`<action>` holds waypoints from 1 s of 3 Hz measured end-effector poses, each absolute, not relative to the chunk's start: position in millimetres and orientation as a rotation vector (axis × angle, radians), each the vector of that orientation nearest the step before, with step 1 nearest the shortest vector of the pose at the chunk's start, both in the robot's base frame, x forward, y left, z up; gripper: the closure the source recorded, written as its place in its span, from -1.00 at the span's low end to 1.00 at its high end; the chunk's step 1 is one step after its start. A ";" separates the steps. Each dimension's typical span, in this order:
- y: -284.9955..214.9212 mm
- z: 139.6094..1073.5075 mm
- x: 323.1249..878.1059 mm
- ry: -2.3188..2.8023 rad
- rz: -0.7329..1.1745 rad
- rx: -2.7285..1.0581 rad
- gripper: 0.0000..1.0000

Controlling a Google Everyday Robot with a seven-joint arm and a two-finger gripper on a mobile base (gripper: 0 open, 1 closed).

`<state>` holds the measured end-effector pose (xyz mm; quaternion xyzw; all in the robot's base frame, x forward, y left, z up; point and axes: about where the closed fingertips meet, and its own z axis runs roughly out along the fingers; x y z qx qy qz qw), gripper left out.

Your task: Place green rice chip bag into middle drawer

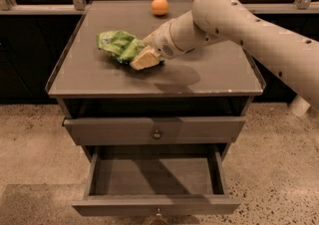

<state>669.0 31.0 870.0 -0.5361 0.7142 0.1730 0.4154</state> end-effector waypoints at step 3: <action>31.0 869.9 669.0 1.794 0.435 -1.347 1.00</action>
Offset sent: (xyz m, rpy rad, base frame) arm 0.0000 0.0000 0.0000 0.0000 0.0000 0.0000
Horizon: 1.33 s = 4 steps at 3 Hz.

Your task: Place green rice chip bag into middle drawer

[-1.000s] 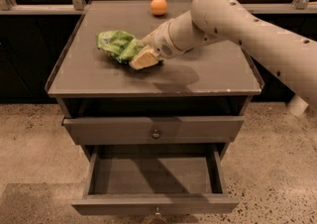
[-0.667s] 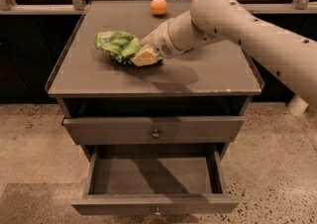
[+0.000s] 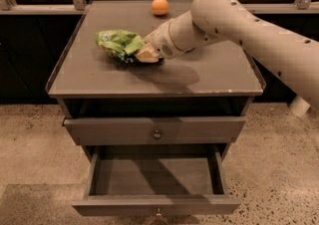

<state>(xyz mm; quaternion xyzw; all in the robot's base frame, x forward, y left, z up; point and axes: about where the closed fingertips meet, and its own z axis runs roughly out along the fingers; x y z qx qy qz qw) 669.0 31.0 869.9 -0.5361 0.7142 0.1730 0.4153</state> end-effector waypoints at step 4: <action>-124.4 948.7 468.8 2.112 0.403 -1.180 1.00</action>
Offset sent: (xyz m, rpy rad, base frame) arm -0.1304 -0.1588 0.0689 -0.0128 0.1137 -0.1773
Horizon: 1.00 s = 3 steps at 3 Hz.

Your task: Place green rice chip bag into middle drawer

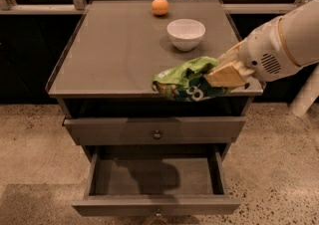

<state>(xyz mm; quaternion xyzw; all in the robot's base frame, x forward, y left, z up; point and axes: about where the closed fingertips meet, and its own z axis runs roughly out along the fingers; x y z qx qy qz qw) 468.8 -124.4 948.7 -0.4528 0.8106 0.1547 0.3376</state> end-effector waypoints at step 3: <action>-136.9 905.4 426.6 2.110 0.444 -0.976 1.00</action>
Offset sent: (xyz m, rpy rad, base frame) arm -0.0369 -0.0045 -0.0503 0.1323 -0.0162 -0.0663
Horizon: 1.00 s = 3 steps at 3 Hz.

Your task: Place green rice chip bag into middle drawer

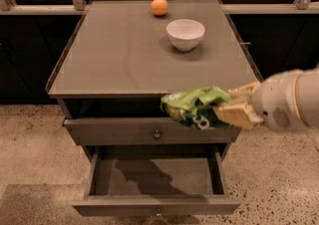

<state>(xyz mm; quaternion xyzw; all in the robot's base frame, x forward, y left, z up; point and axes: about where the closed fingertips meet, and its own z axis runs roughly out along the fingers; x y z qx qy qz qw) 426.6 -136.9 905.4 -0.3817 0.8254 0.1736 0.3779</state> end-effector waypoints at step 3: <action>-166.8 706.3 389.2 2.364 0.575 -0.658 1.00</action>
Offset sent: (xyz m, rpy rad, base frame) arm -0.0610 -0.0403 -0.2379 0.1313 0.3060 -0.2765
